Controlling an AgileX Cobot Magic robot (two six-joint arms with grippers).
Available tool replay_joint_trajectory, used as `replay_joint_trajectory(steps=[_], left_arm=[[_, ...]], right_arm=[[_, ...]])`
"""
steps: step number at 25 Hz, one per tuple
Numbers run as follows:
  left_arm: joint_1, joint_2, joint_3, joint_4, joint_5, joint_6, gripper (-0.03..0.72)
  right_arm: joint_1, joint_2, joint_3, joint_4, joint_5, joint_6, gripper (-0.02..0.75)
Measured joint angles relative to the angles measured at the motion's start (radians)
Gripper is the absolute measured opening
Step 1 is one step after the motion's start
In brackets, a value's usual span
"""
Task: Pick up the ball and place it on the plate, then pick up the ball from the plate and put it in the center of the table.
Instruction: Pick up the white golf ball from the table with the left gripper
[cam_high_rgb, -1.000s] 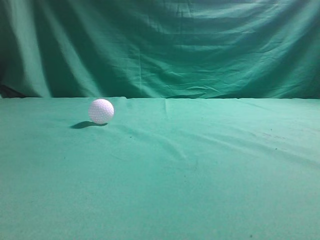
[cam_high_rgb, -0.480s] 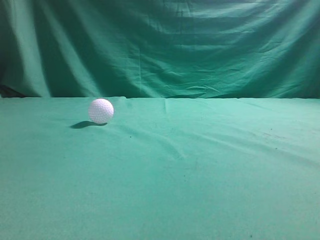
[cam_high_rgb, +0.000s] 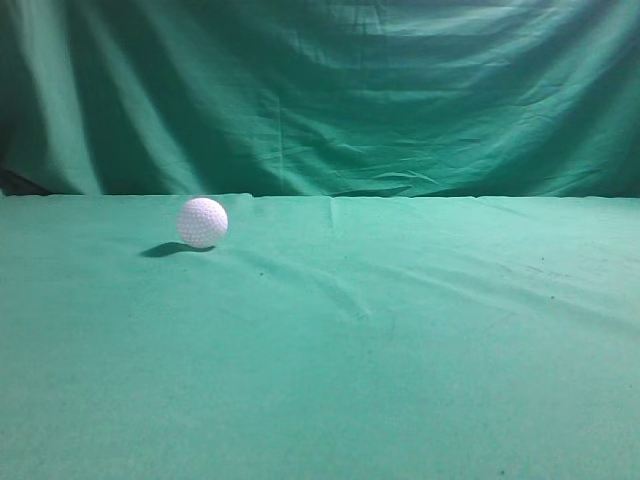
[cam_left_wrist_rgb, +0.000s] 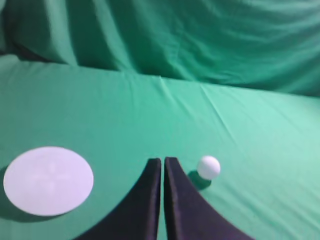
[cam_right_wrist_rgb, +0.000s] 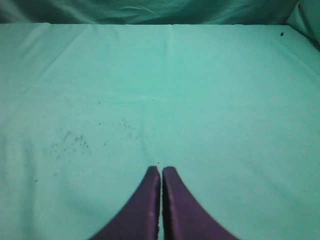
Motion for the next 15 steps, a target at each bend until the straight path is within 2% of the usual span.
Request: replay_joint_trajectory(steps=[5, 8, 15], left_arm=[[-0.002, 0.064, -0.002, -0.003, 0.000, 0.004, 0.000], [-0.002, 0.105, -0.058, -0.009, 0.043, 0.015, 0.000], [-0.002, 0.362, -0.302, -0.031, 0.392, 0.244, 0.000]], right_arm=[[0.000, 0.000, 0.000, 0.000, 0.000, 0.000, 0.000], [0.000, 0.000, 0.000, 0.000, 0.000, 0.000, 0.000], [0.000, 0.000, 0.000, 0.000, 0.000, 0.000, 0.000]])
